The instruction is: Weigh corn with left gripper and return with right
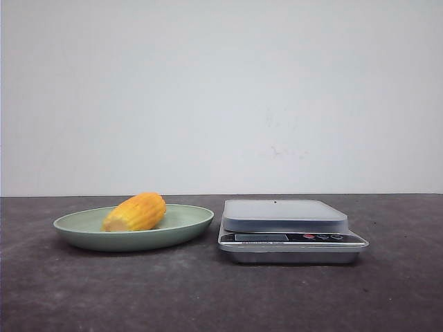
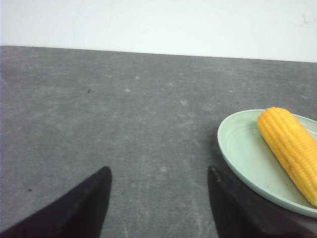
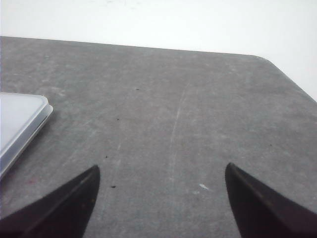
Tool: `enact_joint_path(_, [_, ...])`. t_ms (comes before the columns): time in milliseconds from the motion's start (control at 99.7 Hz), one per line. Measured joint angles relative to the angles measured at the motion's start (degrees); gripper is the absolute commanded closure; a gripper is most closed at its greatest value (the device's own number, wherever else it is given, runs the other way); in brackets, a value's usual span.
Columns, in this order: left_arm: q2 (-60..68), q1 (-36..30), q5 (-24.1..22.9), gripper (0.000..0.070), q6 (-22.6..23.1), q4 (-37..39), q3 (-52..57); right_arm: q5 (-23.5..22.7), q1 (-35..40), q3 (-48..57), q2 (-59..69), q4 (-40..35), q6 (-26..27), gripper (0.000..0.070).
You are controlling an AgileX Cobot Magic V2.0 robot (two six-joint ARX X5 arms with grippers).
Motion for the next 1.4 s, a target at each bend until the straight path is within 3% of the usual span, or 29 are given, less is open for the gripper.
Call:
enact_joint_path(822, [0.0,0.0,0.0,0.0341,0.0,0.0,0.0,-0.04,0.0,0.0,0.0,0.0,0.98,0.0193])
enact_joint_path(883, [0.0,0.0,0.0,0.0341,0.0,0.0,0.0,-0.02,0.0,0.0,0.0,-0.02,1.9,0.0295])
enact_joint_path(983, [0.0,0.0,0.0,0.0341,0.0,0.02,0.0,-0.02,0.0,0.0,0.0,-0.2,2.86,0.07])
enact_joint_path(1404, [0.0,0.0,-0.02,0.0348,-0.02,2.6,0.0,-0.02,0.0,0.0,0.0,-0.2,4.63,0.0694])
